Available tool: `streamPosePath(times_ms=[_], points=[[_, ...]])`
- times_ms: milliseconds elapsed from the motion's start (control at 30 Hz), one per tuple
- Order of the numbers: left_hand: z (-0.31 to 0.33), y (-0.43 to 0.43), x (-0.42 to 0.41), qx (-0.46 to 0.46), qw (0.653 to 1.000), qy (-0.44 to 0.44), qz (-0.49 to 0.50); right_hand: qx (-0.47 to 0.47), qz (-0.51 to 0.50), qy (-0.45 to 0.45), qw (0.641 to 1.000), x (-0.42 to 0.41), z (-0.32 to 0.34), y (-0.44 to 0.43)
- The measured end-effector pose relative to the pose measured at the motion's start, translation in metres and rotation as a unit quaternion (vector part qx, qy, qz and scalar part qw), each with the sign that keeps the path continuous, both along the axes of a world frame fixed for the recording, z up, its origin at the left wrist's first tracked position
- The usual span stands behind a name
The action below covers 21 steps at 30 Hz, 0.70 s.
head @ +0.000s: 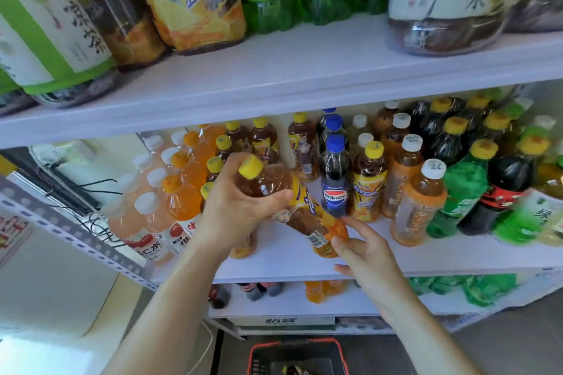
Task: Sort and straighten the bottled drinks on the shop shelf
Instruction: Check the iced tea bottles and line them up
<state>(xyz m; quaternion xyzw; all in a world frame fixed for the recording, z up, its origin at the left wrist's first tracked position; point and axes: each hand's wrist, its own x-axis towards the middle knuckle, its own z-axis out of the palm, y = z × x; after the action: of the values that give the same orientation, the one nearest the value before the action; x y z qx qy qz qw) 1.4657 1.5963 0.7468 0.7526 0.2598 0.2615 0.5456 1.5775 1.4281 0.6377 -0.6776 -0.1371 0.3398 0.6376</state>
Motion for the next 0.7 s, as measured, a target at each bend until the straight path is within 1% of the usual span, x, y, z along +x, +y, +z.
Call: streamPosePath(times_ms=[33, 67, 100, 133, 200, 267, 300, 367, 500, 600, 700], points=[[-0.003, 0.003, 0.005, 0.022, 1.0, 0.004, 0.013, -0.054, 0.015, -0.098, 0.994, 0.005, 0.001, 0.005], [-0.006, 0.007, 0.011, 0.054, 0.998, 0.011, 0.024, -0.104, 0.03, -0.198, 0.974, 0.011, 0.002, 0.009], [-0.01, 0.01, 0.018, 0.093, 0.995, 0.025, 0.034, -0.138, 0.031, -0.286, 0.948, 0.016, 0.004, 0.012], [-0.015, 0.013, 0.026, 0.135, 0.989, 0.045, 0.042, -0.15, 0.024, -0.36, 0.921, 0.02, 0.009, 0.014], [-0.025, 0.019, 0.045, 0.191, 0.977, 0.08, 0.047, -0.134, 0.005, -0.477, 0.869, 0.029, 0.02, 0.018], [-0.038, 0.027, 0.065, 0.194, 0.975, 0.097, 0.041, -0.109, -0.015, -0.552, 0.826, 0.037, 0.034, 0.023], [-0.044, 0.032, 0.076, 0.185, 0.976, 0.104, 0.039, -0.103, -0.02, -0.574, 0.812, 0.042, 0.041, 0.025], [-0.056, 0.042, 0.093, 0.168, 0.979, 0.114, 0.029, -0.12, -0.017, -0.595, 0.794, 0.05, 0.052, 0.031], [-0.073, 0.055, 0.122, 0.173, 0.977, 0.121, 0.016, -0.201, 0.048, -0.619, 0.757, 0.061, 0.058, 0.043], [-0.078, 0.06, 0.141, 0.205, 0.971, 0.126, 0.019, -0.24, 0.076, -0.609, 0.752, 0.064, 0.055, 0.05], [-0.079, 0.066, 0.154, 0.19, 0.971, 0.141, 0.042, -0.242, 0.071, -0.603, 0.757, 0.064, 0.053, 0.054]])
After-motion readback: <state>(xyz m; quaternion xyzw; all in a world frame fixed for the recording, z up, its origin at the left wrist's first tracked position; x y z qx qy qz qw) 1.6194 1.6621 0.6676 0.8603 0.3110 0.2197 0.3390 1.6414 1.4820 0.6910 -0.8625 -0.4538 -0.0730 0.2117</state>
